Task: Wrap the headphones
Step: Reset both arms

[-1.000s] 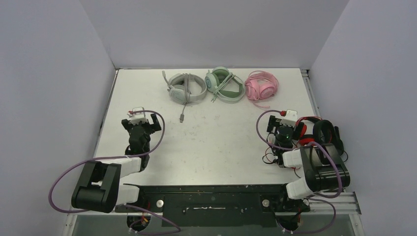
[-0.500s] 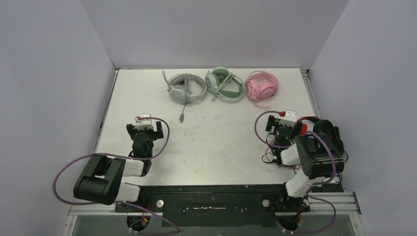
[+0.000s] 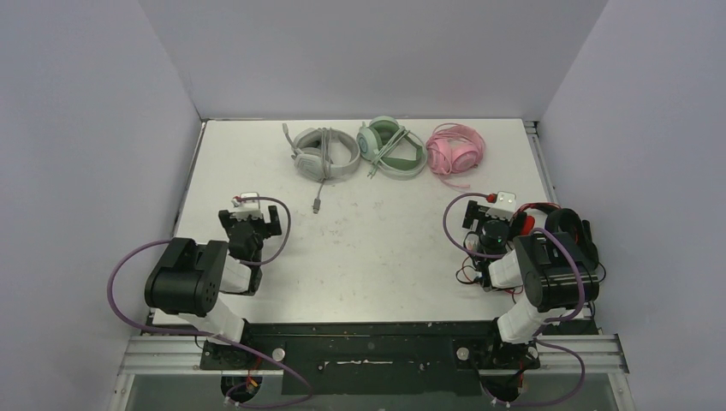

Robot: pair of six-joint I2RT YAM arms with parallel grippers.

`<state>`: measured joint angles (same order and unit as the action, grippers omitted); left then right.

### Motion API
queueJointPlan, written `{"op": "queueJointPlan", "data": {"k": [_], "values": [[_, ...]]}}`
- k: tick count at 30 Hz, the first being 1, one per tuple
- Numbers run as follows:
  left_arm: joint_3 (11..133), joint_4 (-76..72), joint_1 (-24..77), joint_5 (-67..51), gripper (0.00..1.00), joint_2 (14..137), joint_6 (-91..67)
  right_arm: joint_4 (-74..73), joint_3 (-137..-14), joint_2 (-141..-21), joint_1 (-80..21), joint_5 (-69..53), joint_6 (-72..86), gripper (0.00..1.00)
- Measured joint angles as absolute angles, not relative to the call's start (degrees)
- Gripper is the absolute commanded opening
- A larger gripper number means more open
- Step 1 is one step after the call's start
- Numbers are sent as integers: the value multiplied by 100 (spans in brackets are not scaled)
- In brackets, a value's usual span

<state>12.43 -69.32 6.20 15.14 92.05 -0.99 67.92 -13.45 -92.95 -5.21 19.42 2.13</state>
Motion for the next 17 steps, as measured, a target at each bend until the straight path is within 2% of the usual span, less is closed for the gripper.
{"op": "queueJointPlan", "data": {"k": [17], "values": [[1291,-6785,589,1238,97,9205,-82,6810,-1345,-9295,-517,1942,213,100]]}}
